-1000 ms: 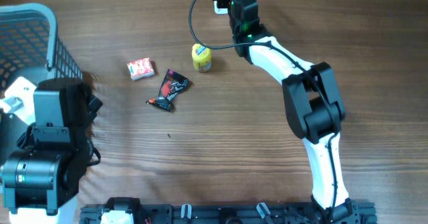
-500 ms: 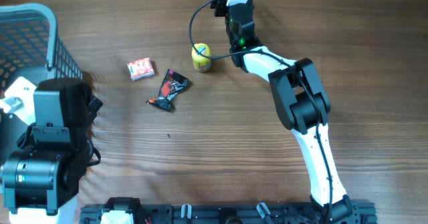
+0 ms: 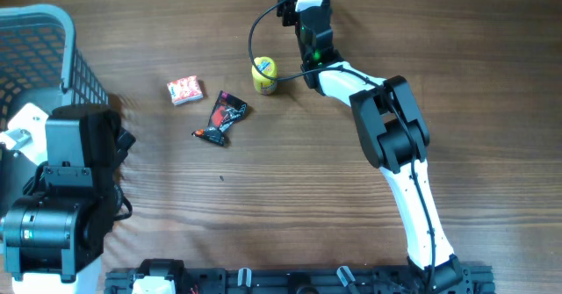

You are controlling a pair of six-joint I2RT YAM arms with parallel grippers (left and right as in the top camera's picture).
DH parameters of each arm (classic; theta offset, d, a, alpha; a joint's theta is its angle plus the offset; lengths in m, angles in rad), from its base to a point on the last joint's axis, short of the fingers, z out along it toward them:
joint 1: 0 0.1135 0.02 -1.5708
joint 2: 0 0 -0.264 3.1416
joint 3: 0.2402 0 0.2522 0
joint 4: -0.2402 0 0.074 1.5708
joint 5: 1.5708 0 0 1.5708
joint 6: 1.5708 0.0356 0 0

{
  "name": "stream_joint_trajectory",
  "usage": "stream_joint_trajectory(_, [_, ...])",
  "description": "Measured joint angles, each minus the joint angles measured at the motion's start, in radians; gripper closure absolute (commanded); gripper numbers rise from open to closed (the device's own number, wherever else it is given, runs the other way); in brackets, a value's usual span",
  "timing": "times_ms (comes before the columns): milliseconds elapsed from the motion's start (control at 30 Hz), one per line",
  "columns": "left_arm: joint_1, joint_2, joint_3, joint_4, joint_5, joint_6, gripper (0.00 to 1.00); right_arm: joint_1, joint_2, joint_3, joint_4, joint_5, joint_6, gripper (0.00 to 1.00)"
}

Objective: Scan the item barcode

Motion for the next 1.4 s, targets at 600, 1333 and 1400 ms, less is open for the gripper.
stream_joint_trajectory(600, [0.000, 0.000, 0.000, -0.004, 0.000, 0.000, 0.00, 0.025, -0.136, 0.000, -0.238, 0.090, -0.263, 0.31])
stream_joint_trajectory(1333, [0.000, 0.000, 0.000, -0.036, 0.032, 0.000, 0.00, -0.105, -0.378, 0.018, -1.184, 0.319, -0.267, 0.48])
stream_joint_trajectory(1400, [0.000, 0.000, 0.000, -0.036, 0.034, 0.000, 0.00, -0.135, -0.378, 0.018, -1.222, 0.314, -0.243, 0.47])
